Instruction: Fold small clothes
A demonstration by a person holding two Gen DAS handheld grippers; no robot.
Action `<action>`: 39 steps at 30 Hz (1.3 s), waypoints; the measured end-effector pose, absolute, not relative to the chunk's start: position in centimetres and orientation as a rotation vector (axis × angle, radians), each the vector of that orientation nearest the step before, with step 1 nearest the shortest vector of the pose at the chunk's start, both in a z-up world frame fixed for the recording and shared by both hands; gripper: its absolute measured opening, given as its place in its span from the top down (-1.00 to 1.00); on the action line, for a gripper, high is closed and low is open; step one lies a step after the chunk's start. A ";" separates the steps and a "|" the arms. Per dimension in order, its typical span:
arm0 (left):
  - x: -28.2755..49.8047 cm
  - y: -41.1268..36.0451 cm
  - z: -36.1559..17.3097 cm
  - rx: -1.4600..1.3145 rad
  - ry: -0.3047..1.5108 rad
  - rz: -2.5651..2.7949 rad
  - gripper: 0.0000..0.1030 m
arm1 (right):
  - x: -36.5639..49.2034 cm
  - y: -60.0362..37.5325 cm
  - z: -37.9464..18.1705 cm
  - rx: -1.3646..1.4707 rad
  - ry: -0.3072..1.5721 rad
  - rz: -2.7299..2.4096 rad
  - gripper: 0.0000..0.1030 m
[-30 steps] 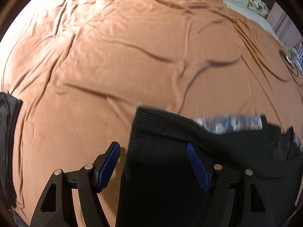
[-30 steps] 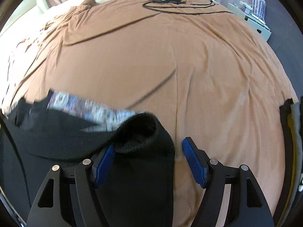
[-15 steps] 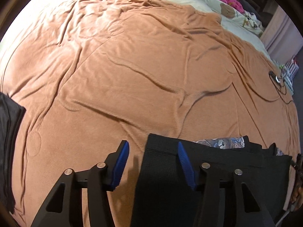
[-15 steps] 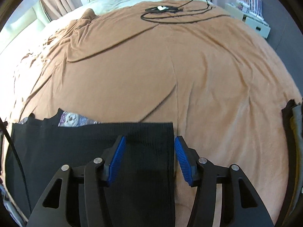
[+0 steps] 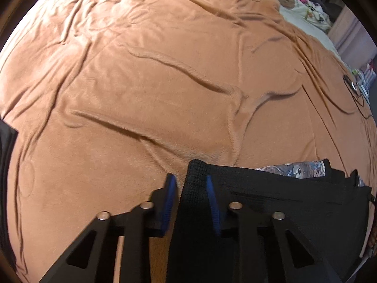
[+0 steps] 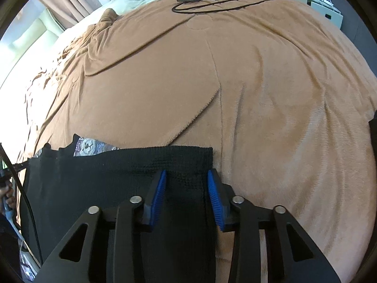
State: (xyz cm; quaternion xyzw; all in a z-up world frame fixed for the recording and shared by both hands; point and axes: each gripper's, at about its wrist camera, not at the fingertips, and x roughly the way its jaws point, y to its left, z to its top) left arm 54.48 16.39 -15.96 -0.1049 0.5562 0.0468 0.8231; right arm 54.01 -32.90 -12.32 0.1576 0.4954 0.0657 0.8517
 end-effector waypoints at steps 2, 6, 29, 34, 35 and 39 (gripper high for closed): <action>54.4 16.0 -16.0 -0.197 1.180 0.108 0.80 | 54.1 -32.8 -12.2 0.333 1.036 0.159 0.75; 54.1 16.0 -14.8 -0.185 1.141 0.108 0.88 | 53.5 -32.6 -11.3 0.304 1.010 0.170 0.93; 57.9 15.9 -12.6 -0.143 1.074 0.144 0.89 | 54.8 -31.5 -9.6 0.284 0.943 0.073 0.94; 58.5 16.6 -14.4 -0.210 1.154 0.146 0.79 | 56.0 -31.1 -10.6 0.291 1.005 0.044 0.74; 58.2 16.6 -14.4 -0.214 1.153 0.138 0.73 | 55.8 -31.2 -10.7 0.295 1.010 0.034 0.62; 56.3 16.7 -14.1 -0.220 1.144 0.112 0.01 | 55.2 -32.5 -10.1 0.365 0.977 0.048 -0.23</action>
